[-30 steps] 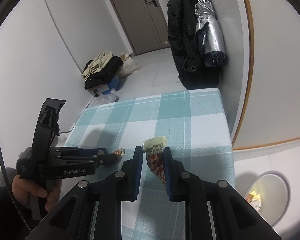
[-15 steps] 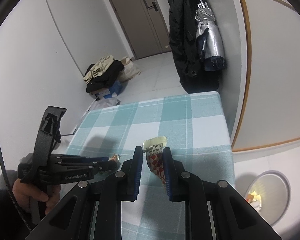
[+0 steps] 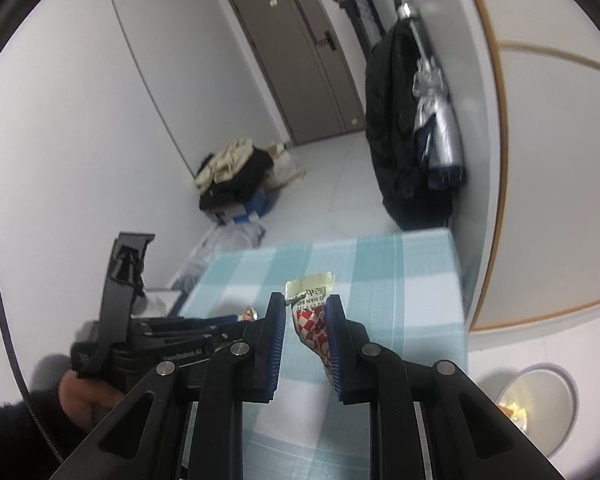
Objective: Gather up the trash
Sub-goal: 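Carry both candy wrappers with both grippers to the white bin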
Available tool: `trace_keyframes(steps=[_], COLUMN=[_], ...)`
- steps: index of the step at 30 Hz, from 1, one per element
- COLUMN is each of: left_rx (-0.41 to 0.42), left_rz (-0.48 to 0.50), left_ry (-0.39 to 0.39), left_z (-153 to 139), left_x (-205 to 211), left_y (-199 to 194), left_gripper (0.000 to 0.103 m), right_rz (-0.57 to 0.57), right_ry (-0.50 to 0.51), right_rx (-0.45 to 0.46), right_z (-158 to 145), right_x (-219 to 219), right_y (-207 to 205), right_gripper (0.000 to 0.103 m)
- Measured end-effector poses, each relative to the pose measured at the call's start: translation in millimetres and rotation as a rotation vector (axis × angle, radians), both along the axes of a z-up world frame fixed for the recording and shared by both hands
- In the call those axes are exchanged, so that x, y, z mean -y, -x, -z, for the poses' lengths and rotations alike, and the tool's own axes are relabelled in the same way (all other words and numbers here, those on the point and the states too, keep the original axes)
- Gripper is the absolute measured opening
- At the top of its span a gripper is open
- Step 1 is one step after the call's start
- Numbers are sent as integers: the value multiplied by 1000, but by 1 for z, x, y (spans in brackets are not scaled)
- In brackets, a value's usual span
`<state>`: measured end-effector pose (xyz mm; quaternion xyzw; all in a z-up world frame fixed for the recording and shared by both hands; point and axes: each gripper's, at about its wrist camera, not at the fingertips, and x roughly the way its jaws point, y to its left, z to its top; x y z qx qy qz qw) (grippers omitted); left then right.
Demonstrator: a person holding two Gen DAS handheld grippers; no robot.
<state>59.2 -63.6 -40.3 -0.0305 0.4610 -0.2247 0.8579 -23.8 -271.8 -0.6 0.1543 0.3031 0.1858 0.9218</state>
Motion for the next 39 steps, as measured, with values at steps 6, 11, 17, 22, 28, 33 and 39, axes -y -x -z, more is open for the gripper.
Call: trace_keyframes(steps=[6, 11, 17, 22, 28, 33, 39], left_rx=[102, 149, 149, 121, 72, -6, -108], left_rz=[55, 143, 265, 343, 417, 449, 478], left_ry=[35, 77, 99, 107, 98, 90, 60], left_z=[-41, -68, -74, -66, -48, -21, 15], left_x=[38, 81, 142, 185, 226, 251, 276], left_y=[11, 18, 22, 27, 29, 22, 16], left_gripper=[16, 16, 16, 16, 16, 16, 16], right_rz=[66, 153, 266, 358, 438, 485, 521], right_ry=[-4, -1, -34, -43, -71, -112, -210], right_rx=[80, 109, 105, 63, -9, -94, -228], right_z=[-40, -59, -60, -47, -17, 25, 88], right_x=[46, 94, 155, 202, 243, 268, 292], right_y=[18, 34, 52, 64, 71, 70, 53], right_gripper=[19, 19, 19, 19, 19, 19, 19])
